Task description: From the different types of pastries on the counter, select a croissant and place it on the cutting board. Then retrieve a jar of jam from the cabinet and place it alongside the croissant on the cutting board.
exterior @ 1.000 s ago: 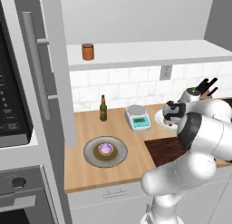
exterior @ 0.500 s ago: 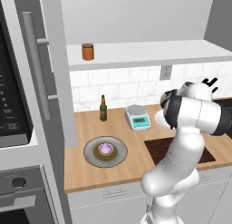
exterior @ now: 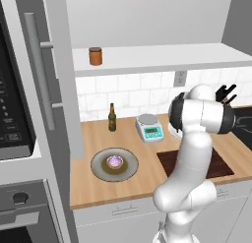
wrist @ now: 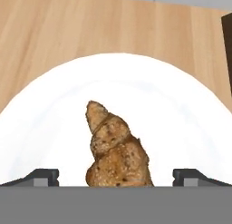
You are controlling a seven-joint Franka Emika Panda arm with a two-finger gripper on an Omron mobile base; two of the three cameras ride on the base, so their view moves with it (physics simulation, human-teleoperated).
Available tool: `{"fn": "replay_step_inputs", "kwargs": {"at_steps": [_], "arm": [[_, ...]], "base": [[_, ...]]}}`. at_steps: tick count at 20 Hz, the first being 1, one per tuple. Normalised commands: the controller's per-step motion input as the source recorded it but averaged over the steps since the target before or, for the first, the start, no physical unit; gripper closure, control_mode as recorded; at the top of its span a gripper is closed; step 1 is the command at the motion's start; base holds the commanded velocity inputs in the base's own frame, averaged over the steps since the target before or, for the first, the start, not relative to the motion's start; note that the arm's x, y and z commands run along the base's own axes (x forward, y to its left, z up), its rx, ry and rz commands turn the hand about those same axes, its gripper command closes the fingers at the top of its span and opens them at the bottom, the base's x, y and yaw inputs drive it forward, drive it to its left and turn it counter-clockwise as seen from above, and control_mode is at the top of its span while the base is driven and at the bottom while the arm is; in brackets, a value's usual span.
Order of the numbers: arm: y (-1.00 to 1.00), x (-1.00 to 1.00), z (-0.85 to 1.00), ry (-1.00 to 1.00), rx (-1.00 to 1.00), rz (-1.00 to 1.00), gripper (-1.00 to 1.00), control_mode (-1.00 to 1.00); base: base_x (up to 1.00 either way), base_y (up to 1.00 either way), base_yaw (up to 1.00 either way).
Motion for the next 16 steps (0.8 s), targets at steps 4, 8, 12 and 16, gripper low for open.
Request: {"fn": "replay_step_inputs", "kwargs": {"at_steps": [4,8,12,16], "arm": [[-0.12,0.30,-0.19,0.00,0.00,0.01,-1.00,-1.00],[-0.02,0.15,-0.20,0.02,0.00,0.02,-1.00,-1.00],[0.00,0.02,-0.28,0.04,0.00,0.02,-1.00,-1.00],[-0.07,0.16,-0.16,0.01,0.00,0.01,-1.00,-1.00]], "base": [[0.00,0.00,0.00],[0.00,0.00,0.00],[0.00,0.00,0.00],[0.00,0.00,0.00]]}}
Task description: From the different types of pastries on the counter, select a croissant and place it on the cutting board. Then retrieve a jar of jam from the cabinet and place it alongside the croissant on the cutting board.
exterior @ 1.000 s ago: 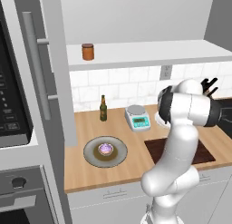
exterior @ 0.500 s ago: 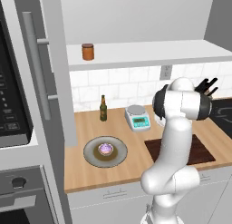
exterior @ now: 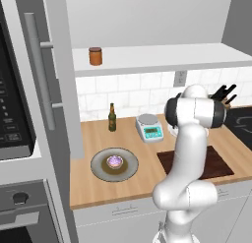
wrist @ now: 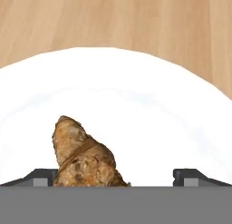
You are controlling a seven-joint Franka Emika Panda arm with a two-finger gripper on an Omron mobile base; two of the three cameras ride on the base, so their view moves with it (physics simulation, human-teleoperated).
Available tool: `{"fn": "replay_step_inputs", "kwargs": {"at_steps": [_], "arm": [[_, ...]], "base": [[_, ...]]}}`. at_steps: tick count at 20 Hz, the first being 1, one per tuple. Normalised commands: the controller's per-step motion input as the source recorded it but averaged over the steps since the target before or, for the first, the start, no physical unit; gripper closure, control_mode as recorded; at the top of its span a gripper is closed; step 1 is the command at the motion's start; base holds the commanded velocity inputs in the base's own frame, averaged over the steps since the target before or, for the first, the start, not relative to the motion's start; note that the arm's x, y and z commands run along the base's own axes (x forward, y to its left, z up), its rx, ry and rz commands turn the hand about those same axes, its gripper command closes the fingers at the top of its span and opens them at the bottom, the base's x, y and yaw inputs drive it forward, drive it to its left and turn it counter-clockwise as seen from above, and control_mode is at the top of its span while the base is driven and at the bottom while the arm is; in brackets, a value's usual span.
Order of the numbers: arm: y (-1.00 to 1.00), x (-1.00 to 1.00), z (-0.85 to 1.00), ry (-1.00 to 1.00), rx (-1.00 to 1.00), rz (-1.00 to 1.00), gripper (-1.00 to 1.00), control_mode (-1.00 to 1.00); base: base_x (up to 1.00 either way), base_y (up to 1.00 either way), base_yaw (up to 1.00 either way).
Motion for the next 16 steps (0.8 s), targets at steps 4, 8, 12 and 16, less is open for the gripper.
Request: {"fn": "replay_step_inputs", "kwargs": {"at_steps": [4,8,12,16], "arm": [[-0.06,0.26,-0.17,0.00,0.00,0.00,-1.00,-1.00],[-0.03,0.02,-0.37,0.08,0.00,0.00,-1.00,-1.00],[0.00,-0.10,-0.48,0.20,0.00,0.00,1.00,-1.00],[0.00,-0.09,0.38,0.00,0.00,0.02,1.00,-1.00]], "base": [[0.00,0.00,0.00],[0.00,0.00,0.00],[0.00,0.00,0.00],[0.00,0.00,0.00]]}}
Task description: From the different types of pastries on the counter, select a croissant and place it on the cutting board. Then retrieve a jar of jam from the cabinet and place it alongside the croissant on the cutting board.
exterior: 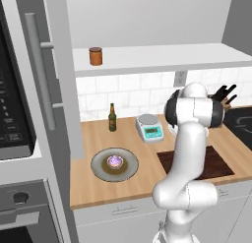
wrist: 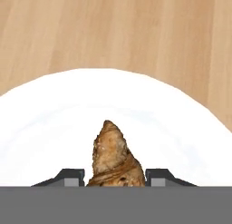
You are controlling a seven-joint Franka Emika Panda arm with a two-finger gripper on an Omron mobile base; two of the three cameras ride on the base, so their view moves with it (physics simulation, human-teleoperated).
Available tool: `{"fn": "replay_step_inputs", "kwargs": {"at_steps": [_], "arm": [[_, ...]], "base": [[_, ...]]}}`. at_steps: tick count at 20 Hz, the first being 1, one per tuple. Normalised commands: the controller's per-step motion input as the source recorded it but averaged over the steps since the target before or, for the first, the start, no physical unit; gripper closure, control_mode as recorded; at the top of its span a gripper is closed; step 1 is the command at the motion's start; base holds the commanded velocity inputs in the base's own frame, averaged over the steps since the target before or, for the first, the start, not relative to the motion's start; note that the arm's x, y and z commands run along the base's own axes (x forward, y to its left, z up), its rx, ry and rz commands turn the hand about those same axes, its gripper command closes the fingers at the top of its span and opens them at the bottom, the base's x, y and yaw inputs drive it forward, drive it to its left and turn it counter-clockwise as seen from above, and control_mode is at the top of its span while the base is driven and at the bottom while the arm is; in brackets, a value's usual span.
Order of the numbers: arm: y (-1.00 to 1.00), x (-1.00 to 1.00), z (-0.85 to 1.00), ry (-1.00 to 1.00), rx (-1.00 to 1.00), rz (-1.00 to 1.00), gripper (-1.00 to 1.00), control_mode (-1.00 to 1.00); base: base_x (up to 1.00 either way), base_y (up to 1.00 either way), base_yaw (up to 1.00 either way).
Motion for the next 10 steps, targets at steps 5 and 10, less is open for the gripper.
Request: {"fn": "replay_step_inputs", "kwargs": {"at_steps": [5,10], "arm": [[-0.01,-0.72,0.68,-0.26,0.00,0.06,1.00,-1.00],[0.00,-1.00,0.19,-0.21,0.00,0.03,1.00,-1.00]], "base": [[0.00,0.00,0.00],[0.00,0.00,0.00]]}}
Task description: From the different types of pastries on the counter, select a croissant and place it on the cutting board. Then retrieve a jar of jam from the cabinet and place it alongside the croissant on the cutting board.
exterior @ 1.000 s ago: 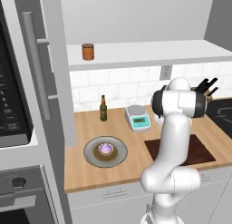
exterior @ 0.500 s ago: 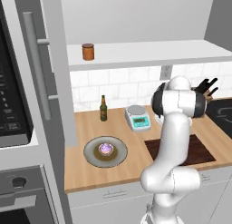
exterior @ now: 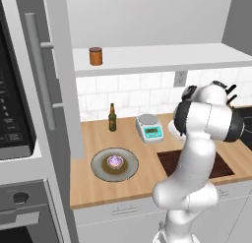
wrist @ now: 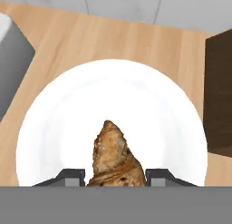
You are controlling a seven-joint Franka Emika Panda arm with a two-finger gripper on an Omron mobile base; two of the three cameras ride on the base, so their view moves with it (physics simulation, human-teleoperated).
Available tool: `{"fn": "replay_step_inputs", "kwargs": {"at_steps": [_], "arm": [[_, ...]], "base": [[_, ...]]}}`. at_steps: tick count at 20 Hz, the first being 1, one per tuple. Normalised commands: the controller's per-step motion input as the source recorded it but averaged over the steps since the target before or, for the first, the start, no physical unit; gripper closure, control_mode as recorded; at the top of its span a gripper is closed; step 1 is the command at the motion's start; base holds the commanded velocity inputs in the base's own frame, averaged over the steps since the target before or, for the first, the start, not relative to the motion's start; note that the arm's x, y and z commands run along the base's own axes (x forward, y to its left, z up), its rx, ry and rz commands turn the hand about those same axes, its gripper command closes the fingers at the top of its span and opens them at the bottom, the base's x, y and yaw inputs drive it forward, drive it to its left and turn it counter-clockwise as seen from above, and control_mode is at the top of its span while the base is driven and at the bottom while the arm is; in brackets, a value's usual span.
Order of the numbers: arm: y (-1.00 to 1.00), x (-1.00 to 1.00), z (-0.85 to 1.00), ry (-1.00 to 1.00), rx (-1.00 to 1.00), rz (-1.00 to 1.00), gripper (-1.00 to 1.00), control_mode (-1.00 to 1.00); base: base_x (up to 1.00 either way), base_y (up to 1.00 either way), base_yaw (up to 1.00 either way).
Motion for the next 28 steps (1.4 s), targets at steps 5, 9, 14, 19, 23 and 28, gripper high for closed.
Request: {"fn": "replay_step_inputs", "kwargs": {"at_steps": [5,9,14,19,23,28], "arm": [[0.11,-1.00,0.00,-0.09,0.00,0.01,1.00,-1.00],[0.09,-1.00,0.00,-0.06,0.00,0.02,1.00,-1.00],[0.00,-0.84,-0.20,0.00,0.00,0.01,1.00,-1.00],[0.06,-0.02,-0.23,0.01,0.00,0.00,1.00,-1.00],[-0.06,0.13,-0.26,0.01,0.00,0.00,1.00,-1.00],[-0.37,0.12,-0.11,0.00,0.01,0.00,-1.00,-1.00]], "base": [[0.00,0.00,0.00],[0.00,0.00,0.00],[0.00,0.00,0.00],[0.00,0.00,0.00],[0.00,0.00,0.00],[0.00,0.00,0.00]]}}
